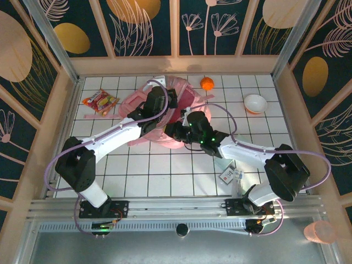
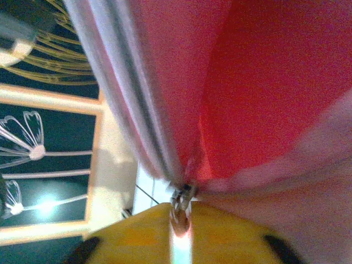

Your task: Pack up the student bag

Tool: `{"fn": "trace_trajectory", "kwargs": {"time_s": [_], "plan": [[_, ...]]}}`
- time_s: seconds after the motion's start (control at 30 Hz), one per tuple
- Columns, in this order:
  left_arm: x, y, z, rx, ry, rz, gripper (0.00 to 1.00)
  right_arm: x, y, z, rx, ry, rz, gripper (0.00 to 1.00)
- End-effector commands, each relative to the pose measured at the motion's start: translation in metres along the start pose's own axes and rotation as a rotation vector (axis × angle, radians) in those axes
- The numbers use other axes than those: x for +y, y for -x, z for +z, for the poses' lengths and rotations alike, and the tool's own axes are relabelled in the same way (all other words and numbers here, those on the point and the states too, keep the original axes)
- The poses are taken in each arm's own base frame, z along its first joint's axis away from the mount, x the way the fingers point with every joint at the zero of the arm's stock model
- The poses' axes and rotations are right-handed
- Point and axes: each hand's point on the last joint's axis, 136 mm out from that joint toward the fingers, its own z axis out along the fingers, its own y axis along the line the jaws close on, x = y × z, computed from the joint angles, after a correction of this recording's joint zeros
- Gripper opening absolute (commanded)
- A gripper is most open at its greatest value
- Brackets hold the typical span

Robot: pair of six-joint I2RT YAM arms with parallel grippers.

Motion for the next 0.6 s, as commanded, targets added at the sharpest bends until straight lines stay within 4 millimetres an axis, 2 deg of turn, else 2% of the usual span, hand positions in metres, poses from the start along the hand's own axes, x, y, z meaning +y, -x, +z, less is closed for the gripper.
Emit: {"fn": "trace_trajectory", "kwargs": {"time_s": [0.0,0.1,0.27,0.33,0.4,0.47,0.57], "plan": [[-0.03,0.106,-0.039,-0.314,-0.107,-0.055,0.0,-0.008,-0.02,-0.02,0.072,-0.1,-0.013,0.39],[-0.01,0.091,-0.041,-0.28,-0.052,0.034,0.0,-0.029,-0.012,-0.052,0.053,-0.25,-0.001,0.48],[0.01,0.073,-0.05,-0.24,-0.012,0.119,0.0,-0.094,0.002,-0.126,0.027,-0.567,0.148,0.59],[0.01,0.068,-0.054,-0.23,-0.038,0.137,0.0,-0.124,0.004,-0.154,0.018,-0.678,0.216,0.75],[0.005,0.064,-0.058,-0.227,-0.08,0.147,0.0,-0.163,0.008,-0.185,-0.013,-0.795,0.32,0.87],[0.003,0.063,-0.062,-0.227,-0.107,0.142,0.0,-0.193,0.009,-0.204,-0.035,-0.881,0.38,0.92],[-0.001,0.062,-0.065,-0.222,-0.133,0.119,0.0,-0.231,0.01,-0.222,-0.062,-0.971,0.452,0.92]]}}
